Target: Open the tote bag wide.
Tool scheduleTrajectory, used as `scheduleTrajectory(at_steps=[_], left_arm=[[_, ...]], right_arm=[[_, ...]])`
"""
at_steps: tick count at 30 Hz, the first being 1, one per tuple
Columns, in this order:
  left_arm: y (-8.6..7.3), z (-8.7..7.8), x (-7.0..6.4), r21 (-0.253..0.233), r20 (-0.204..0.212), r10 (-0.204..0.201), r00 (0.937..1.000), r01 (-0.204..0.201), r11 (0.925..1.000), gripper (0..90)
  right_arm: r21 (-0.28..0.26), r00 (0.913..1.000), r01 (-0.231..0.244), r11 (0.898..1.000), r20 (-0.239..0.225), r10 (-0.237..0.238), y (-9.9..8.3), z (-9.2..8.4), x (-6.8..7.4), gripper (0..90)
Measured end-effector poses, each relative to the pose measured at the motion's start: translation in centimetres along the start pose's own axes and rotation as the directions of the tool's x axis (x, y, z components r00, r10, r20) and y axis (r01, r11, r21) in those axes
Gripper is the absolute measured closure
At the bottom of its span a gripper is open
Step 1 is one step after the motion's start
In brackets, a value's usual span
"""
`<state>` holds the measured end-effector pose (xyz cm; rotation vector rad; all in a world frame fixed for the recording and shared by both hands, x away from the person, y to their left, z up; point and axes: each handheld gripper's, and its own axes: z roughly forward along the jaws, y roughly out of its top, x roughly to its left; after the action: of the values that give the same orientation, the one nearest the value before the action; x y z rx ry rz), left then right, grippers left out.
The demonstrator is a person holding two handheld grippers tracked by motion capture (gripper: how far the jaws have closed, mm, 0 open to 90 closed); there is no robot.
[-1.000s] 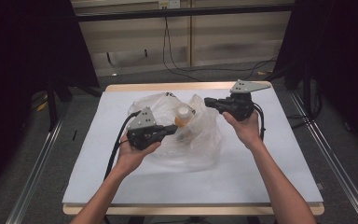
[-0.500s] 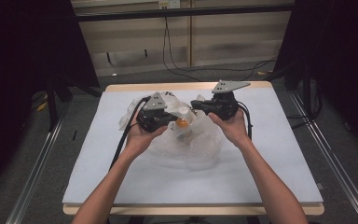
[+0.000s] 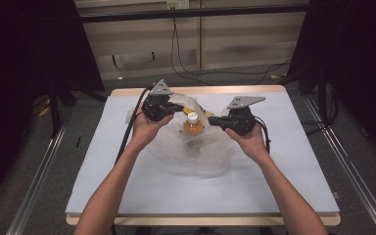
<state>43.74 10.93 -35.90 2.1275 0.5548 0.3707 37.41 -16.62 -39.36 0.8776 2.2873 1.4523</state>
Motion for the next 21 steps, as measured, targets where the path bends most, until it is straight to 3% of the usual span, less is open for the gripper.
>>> scheduleTrajectory(at_steps=[1,4,5,9,10,11,13,14,15,16,17,18,19,20,21], left_arm=[[-0.2,0.2,0.4,0.027,-0.011,0.004,0.9999,-0.004,0.9996,90.0],[-1.2,0.8,1.3,0.047,-0.032,-0.039,0.9987,0.041,0.9980,90.0],[-2.0,0.9,1.9,0.094,-0.048,-0.027,0.9985,0.032,0.9951,90.0],[-3.5,1.2,2.3,0.122,-0.053,-0.057,0.9970,0.063,0.9905,90.0],[-4.2,1.5,2.6,0.179,-0.071,-0.036,0.9968,0.048,0.9827,90.0],[-4.2,1.5,2.6,0.179,-0.071,-0.036,0.9968,0.048,0.9827,90.0],[-5.2,1.9,2.8,0.248,-0.067,-0.008,0.9977,0.025,0.9683,90.0],[-5.2,1.9,2.8,0.248,-0.067,-0.008,0.9977,0.025,0.9683,90.0],[-5.7,2.3,2.7,0.274,-0.042,-0.006,0.9991,0.017,0.9614,90.0],[-5.7,2.3,2.7,0.274,-0.042,-0.006,0.9991,0.017,0.9614,90.0],[-5.9,2.6,2.5,0.308,-0.056,0.036,0.9978,-0.017,0.9512,90.0],[-6.1,3.0,2.3,0.312,-0.063,0.034,0.9974,-0.013,0.9501,90.0],[-6.3,3.3,2.1,0.331,-0.061,0.053,0.9967,-0.030,0.9430,90.0],[-6.7,4.0,1.9,0.363,-0.048,0.064,0.9968,-0.042,0.9310,90.0],[-6.7,4.0,1.9,0.363,-0.048,0.064,0.9968,-0.042,0.9310,90.0]], right_arm=[[0.015,1.0000,0.002,1.000,0.004,-0.002,-0.3,0.1,-0.2,90.0],[0.039,0.9999,-0.006,0.999,0.009,0.005,-1.3,0.1,-0.5,90.0],[0.050,0.9999,-0.011,0.999,0.005,0.010,-1.8,0.0,-0.6,90.0],[0.062,0.9998,-0.009,0.998,-0.017,0.010,-2.6,0.1,-0.7,90.0],[0.081,0.9999,-0.006,0.997,-0.014,0.008,-3.1,0.2,-0.6,90.0],[0.081,0.9999,-0.006,0.997,-0.014,0.008,-3.1,0.2,-0.6,90.0],[0.128,0.9998,0.001,0.992,-0.020,0.002,-3.8,0.6,-0.7,90.0],[0.141,0.9997,0.002,0.990,-0.025,0.001,-3.9,0.8,-0.7,90.0],[0.153,0.9995,0.005,0.988,-0.033,0.000,-4.1,1.0,-0.8,90.0],[0.153,0.9995,0.005,0.988,-0.033,0.000,-4.1,1.0,-0.8,90.0],[0.167,0.9995,0.012,0.986,-0.032,-0.007,-4.2,1.3,-0.7,90.0],[0.184,0.9995,0.014,0.983,-0.031,-0.008,-4.3,1.6,-0.8,90.0],[0.193,0.9994,0.017,0.981,-0.032,-0.011,-4.4,1.8,-0.8,90.0],[0.217,0.9994,0.016,0.976,-0.032,-0.010,-4.8,2.4,-1.1,90.0],[0.217,0.9994,0.016,0.976,-0.032,-0.010,-4.8,2.4,-1.1,90.0]])
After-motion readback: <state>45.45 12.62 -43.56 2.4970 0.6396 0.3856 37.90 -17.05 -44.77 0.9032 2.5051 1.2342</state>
